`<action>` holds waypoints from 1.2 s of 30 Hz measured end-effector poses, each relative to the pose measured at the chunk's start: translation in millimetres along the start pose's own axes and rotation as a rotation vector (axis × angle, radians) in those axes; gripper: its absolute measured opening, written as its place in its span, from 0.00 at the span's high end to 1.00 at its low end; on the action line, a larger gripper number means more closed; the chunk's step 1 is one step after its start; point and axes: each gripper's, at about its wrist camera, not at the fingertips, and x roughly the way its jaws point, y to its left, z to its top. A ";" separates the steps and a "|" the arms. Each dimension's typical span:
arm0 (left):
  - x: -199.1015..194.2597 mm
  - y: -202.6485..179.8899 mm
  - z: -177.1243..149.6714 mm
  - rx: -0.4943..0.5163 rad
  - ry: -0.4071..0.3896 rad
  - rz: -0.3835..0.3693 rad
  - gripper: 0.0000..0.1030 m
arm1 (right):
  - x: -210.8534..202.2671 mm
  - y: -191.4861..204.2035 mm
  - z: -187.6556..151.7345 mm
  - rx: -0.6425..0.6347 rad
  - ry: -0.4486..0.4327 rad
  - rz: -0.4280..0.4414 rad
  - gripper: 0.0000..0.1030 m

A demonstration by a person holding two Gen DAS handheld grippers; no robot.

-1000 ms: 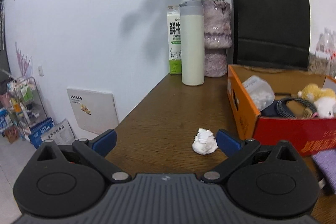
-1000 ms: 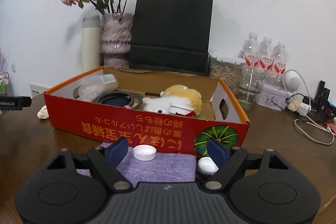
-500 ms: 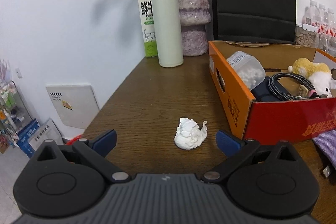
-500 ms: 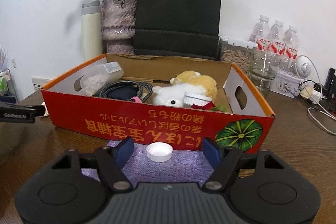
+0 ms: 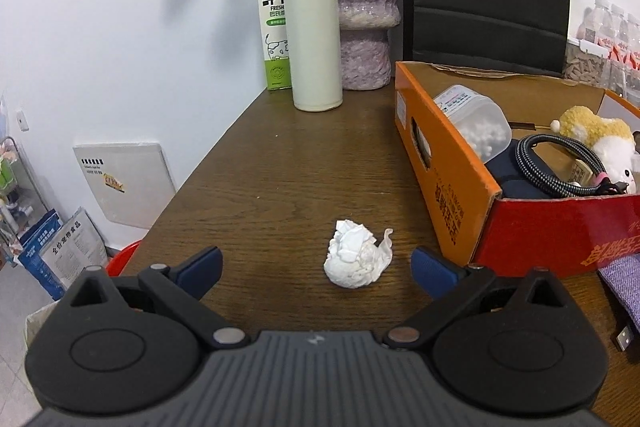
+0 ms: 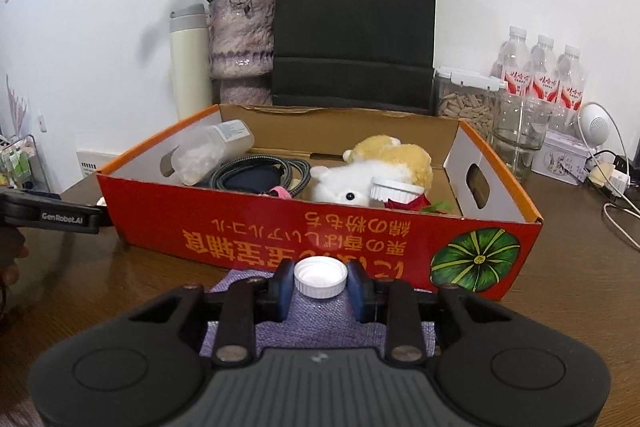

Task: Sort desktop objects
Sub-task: 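Grasp the crumpled white tissue with the left tool while the right tool grasps a white cap, then carry the tissue and cap into the red box and open both tools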

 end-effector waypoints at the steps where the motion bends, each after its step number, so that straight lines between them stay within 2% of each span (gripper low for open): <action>1: 1.1 -0.3 0.8 0.002 0.003 -0.005 0.04 | 0.2 0.0 -0.4 -0.001 -0.002 -0.003 0.74; 4: 6.5 0.1 2.3 0.005 0.030 -0.020 0.24 | -0.2 0.0 -1.0 -0.002 -0.007 -0.011 0.73; 6: 5.9 2.3 1.8 -0.010 0.032 -0.045 0.29 | -1.0 0.8 -1.3 -0.006 -0.014 -0.014 0.73; 7: 4.8 2.1 1.7 -0.008 0.031 -0.052 0.35 | -1.0 1.3 -1.2 -0.009 -0.017 -0.016 0.74; 11: -0.2 -3.1 0.4 0.010 0.020 -0.071 0.70 | -3.0 3.5 -2.0 -0.025 -0.036 -0.022 0.73; 12: -1.3 -4.1 -0.8 0.014 0.016 -0.066 0.72 | -3.8 4.2 -2.3 -0.028 -0.041 -0.024 0.74; 18: -9.7 0.1 -5.6 -0.015 0.003 -0.036 0.76 | -10.6 4.6 -2.5 -0.036 -0.078 -0.041 0.74; 26: -32.1 0.4 -10.7 -0.049 -0.068 0.028 0.76 | -28.2 2.5 -1.3 -0.027 -0.139 -0.040 0.74; 32: -65.6 -2.3 -10.8 -0.088 -0.194 0.089 0.76 | -46.6 -2.1 4.8 -0.006 -0.219 -0.044 0.73; 36: -88.8 -10.6 -5.1 -0.114 -0.287 0.077 0.76 | -57.0 -10.9 14.2 0.018 -0.290 -0.056 0.73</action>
